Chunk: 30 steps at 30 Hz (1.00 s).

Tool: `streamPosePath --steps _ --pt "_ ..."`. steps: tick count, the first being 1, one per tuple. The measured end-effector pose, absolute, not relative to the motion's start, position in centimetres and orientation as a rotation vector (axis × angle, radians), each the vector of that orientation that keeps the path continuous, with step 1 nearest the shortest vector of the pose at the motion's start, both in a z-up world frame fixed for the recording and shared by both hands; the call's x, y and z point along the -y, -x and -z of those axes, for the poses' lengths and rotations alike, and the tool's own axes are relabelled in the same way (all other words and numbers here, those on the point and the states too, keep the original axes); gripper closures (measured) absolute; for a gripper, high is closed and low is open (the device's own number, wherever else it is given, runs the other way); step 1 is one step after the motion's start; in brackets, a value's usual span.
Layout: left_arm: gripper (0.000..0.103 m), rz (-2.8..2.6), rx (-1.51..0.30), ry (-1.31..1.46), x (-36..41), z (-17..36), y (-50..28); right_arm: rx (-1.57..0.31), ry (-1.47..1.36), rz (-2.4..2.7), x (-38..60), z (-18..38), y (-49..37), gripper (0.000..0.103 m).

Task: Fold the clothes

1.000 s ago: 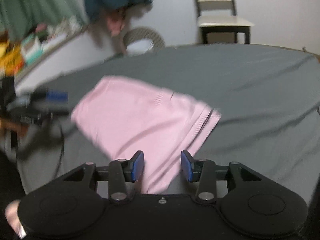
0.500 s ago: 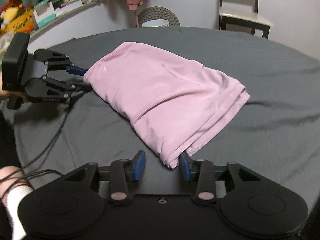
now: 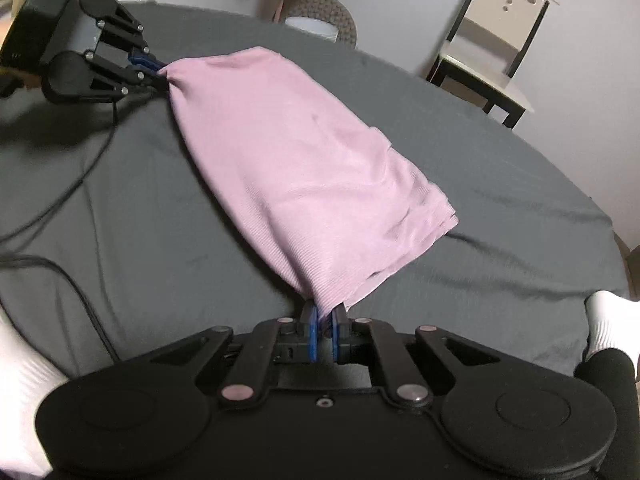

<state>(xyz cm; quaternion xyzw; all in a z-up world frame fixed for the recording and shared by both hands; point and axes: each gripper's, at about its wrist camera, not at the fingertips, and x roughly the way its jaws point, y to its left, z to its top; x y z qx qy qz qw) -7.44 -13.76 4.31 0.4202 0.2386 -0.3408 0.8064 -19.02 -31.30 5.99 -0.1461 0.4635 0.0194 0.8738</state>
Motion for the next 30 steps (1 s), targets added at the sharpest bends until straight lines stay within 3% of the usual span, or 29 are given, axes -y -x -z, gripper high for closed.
streamPosePath --steps 5,8,9,10,11,13,15,23,27,30 --pt "0.096 0.767 -0.521 -0.883 13.4 -4.3 7.4 -0.986 0.287 -0.036 32.3 -5.4 18.6 0.093" --pt "0.088 0.783 -0.538 -0.865 13.0 -4.5 7.1 -0.993 0.181 -0.048 33.7 -5.6 18.7 0.077" --pt "0.081 0.782 -0.546 -0.86 12.8 -4.6 6.9 -0.99 0.139 -0.043 34.4 -5.9 18.8 0.064" --pt "0.068 0.777 -0.556 -0.845 12.5 -4.8 6.6 -0.972 0.087 -0.037 35.2 -6.4 19.1 0.055" --pt "0.059 0.768 -0.569 -0.816 12.0 -5.2 6.1 -0.951 0.035 -0.032 35.9 -7.0 19.4 0.053" --pt "0.021 0.76 -0.554 -0.677 10.7 -6.7 5.1 -0.875 -0.109 -0.028 37.9 -8.4 19.9 0.052" --pt "0.013 0.749 -0.536 -0.535 9.5 -8.1 4.0 -0.79 -0.242 -0.023 39.9 -9.5 20.0 0.051" --pt "0.014 0.802 -0.573 -0.059 8.9 -9.9 -1.3 -0.736 -0.439 0.007 45.4 -9.8 14.5 0.05" --pt "0.042 0.759 -0.691 -0.088 11.7 -8.1 -3.8 -0.79 -0.488 0.034 46.7 -8.2 11.9 0.053" --pt "0.052 0.727 -0.773 -0.084 13.0 -6.5 -5.1 -0.785 -0.576 0.021 47.3 -7.2 11.6 0.058"
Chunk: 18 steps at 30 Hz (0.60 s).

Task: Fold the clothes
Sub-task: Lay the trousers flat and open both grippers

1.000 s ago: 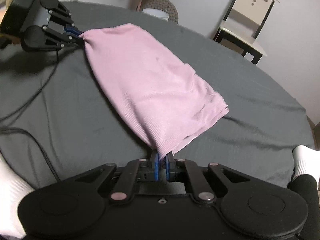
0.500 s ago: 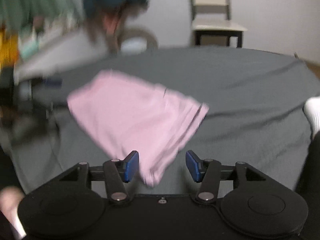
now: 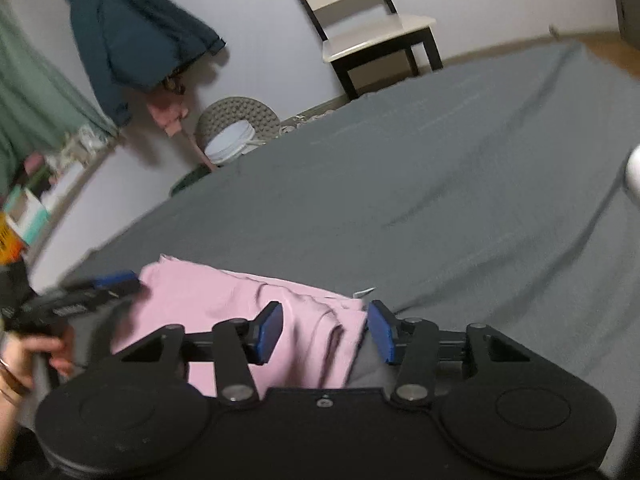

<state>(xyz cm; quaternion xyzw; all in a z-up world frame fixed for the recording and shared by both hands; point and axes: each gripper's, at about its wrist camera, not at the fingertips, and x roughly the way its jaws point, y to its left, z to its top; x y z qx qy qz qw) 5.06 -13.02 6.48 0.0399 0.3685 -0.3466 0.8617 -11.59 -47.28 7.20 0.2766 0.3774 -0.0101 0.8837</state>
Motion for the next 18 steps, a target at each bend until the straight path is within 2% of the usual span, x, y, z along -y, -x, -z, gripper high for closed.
streamPosePath --steps 2,4,5,6,9,18 --pt "0.059 0.713 -0.802 -0.051 13.4 -5.8 -5.5 -0.793 -0.611 -0.002 47.4 -6.6 11.5 0.063" --pt "0.075 0.706 -0.829 -0.005 13.6 -5.2 -6.0 -0.805 -0.607 0.006 47.2 -5.9 11.2 0.074" --pt "0.079 0.706 -0.841 0.02 13.9 -4.9 -6.3 -0.811 -0.604 0.01 47.2 -5.6 11.1 0.079" --pt "0.088 0.707 -0.853 0.044 14.1 -4.7 -6.6 -0.807 -0.605 0.021 47.2 -5.4 11.1 0.088" --pt "0.096 0.677 -0.849 0.082 14.6 -4.2 -6.9 -0.771 -0.637 0.032 47.6 -4.9 11.4 0.093" --pt "0.098 0.615 -0.843 0.087 14.6 -3.9 -7.4 -0.76 -0.615 0.096 47.6 -4.3 12.3 0.095"
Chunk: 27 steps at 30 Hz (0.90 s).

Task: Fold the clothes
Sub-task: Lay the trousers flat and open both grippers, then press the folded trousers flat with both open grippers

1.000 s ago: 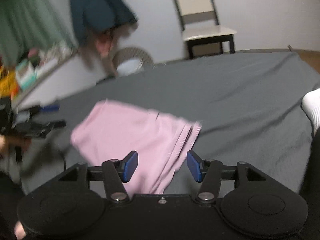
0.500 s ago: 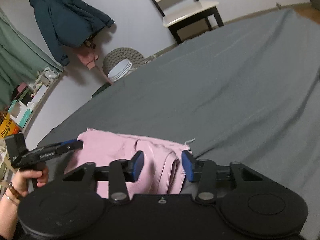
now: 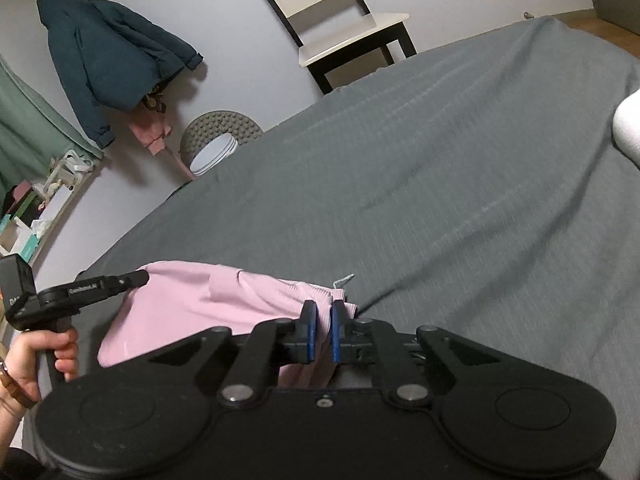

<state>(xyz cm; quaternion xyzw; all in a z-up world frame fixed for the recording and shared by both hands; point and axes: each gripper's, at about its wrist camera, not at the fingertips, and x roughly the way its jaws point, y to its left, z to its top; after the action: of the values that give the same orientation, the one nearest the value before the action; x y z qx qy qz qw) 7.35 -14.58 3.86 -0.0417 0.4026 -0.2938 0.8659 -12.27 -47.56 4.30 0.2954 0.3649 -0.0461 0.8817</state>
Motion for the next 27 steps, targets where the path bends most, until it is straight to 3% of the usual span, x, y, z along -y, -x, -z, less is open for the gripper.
streamPosePath --steps 2,6,12,20,27 --pt "0.097 0.638 -0.856 0.13 14.0 -4.0 -7.6 -0.764 -0.64 0.081 47.7 -4.3 12.1 0.093" --pt "0.095 0.686 -0.829 0.141 12.9 -4.9 -7.2 -0.713 -0.645 0.118 47.7 -5.3 13.0 0.059" --pt "0.093 0.657 -0.681 -0.056 11.9 -7.4 -3.4 -0.733 -0.708 0.077 47.4 -5.9 15.3 0.042" --pt "0.093 0.891 -0.586 -0.097 12.9 -8.2 3.9 -0.831 -0.717 0.01 44.6 -4.2 15.3 0.037" --pt "0.093 1.023 -0.622 -0.074 19.0 -6.8 6.4 -0.811 -0.651 0.014 42.6 -4.0 15.2 0.0"
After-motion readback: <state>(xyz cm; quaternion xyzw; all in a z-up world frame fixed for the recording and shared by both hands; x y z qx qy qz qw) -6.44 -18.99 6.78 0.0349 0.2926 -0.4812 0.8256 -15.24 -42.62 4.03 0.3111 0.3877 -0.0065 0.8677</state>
